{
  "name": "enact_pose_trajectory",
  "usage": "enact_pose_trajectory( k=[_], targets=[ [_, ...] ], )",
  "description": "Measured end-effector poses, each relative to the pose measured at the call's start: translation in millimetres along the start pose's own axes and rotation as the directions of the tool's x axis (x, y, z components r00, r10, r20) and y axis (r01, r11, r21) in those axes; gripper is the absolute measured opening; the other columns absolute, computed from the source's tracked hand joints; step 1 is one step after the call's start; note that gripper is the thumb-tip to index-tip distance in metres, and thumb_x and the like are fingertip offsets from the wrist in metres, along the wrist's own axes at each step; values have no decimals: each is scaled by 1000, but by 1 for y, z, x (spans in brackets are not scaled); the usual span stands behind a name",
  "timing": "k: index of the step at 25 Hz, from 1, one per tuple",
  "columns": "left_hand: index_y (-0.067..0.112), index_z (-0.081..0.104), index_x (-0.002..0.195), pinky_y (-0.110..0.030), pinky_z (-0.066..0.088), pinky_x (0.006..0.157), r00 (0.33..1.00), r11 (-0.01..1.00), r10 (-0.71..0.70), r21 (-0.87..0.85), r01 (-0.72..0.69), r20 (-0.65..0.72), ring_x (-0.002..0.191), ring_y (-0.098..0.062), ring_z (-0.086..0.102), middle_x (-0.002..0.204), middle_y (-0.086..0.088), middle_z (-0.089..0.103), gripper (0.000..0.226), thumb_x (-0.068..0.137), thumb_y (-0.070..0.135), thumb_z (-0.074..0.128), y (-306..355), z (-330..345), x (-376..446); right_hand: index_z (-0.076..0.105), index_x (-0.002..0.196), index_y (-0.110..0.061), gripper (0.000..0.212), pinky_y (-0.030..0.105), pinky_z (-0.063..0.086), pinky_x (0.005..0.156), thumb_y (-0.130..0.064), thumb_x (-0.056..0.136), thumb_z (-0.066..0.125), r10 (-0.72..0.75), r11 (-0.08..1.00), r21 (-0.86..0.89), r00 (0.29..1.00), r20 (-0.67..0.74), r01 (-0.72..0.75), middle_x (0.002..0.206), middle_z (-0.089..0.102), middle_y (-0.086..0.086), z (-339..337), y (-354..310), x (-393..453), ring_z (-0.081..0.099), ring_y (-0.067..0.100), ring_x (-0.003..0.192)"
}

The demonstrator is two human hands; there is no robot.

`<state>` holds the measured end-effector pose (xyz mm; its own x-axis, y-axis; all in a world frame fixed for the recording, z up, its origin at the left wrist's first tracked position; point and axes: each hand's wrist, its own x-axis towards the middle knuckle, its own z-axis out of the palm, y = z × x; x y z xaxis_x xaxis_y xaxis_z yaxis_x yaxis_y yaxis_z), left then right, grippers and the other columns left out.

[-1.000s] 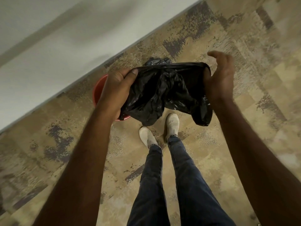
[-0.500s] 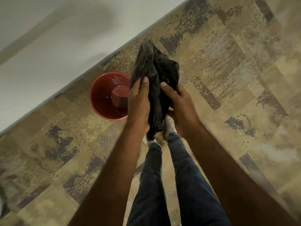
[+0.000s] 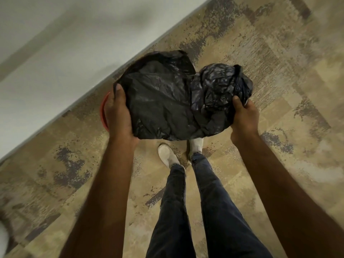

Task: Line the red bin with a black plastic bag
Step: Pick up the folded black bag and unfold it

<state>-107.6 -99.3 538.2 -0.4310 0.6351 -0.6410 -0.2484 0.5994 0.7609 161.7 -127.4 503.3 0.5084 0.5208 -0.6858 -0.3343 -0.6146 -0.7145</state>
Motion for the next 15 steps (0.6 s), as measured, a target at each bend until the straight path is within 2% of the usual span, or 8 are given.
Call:
enact_pose_trajectory(
  k=[3, 4, 5, 7, 10, 11, 13, 15],
  targets=[
    [21, 69, 128, -48, 63, 91, 998, 997, 66, -44, -67, -19, 106, -25, 76, 121, -4, 76, 41, 100, 47, 53, 2, -4, 7, 64, 104, -21, 13, 34, 62, 69, -15, 108, 53, 77, 997, -23, 994, -77, -79, 103, 73, -4, -14, 14, 11, 71, 14, 99],
    [21, 70, 126, -44, 64, 88, 997, 994, 76, -76, -78, -21, 103, -22, 77, 118, -1, 78, 37, 102, 43, 52, 3, -3, 8, 62, 99, -21, 16, 34, 59, 68, -14, 108, 52, 128, 992, -11, 987, -96, -129, 103, 72, -2, -17, 21, 15, 70, 19, 103],
    [22, 70, 123, -39, 65, 84, 997, 992, 80, -101, -81, -18, 101, -19, 78, 114, 1, 79, 33, 103, 40, 51, 3, -2, 8, 61, 99, -20, 17, 35, 57, 71, -12, 108, 50, 185, 983, 14, 978, -101, -184, 103, 72, 0, -20, 28, 18, 68, 23, 107],
    [25, 72, 118, -37, 65, 82, 998, 992, 68, -105, -69, -12, 99, -18, 78, 111, 2, 80, 30, 103, 42, 53, 2, 1, 4, 57, 113, -17, 18, 38, 55, 79, -4, 106, 47, 287, 958, 58, 953, -96, -282, 111, 70, 6, -24, 41, 22, 64, 27, 112],
    [24, 72, 120, -41, 65, 82, 998, 994, 29, -108, -22, 64, 100, -21, 78, 110, 1, 80, 32, 101, 45, 57, 0, 12, -11, 41, 144, -14, 52, 41, 48, 98, 2, 98, 58, 314, 942, -77, 938, -147, -327, 147, 52, 13, -20, 52, 19, 53, 27, 128],
    [25, 73, 118, -41, 65, 80, 996, 993, 12, -116, -1, 93, 99, -21, 78, 108, 1, 81, 29, 101, 44, 58, -2, 17, -17, 38, 149, -15, 59, 40, 44, 101, -2, 97, 63, 246, 946, -174, 954, -168, -275, 153, 45, 11, -17, 53, 15, 49, 25, 132],
    [32, 77, 103, -34, 65, 73, 989, 993, -11, -111, 27, 150, 93, -17, 79, 97, 4, 82, 20, 102, 39, 58, -7, 27, -28, 42, 148, -18, 58, 42, 45, 109, -11, 96, 66, 12, 940, -338, 993, -120, -52, 152, 45, 4, -8, 51, 2, 46, 22, 136],
    [35, 75, 102, -31, 65, 72, 980, 995, -43, -83, 60, 197, 93, -14, 79, 96, 6, 82, 19, 104, 37, 56, -12, 37, -38, 53, 137, -17, 40, 45, 52, 107, -24, 99, 64, -133, 932, -325, 986, 101, 159, 139, 58, 3, 4, 41, -16, 56, 21, 127]
  ],
)
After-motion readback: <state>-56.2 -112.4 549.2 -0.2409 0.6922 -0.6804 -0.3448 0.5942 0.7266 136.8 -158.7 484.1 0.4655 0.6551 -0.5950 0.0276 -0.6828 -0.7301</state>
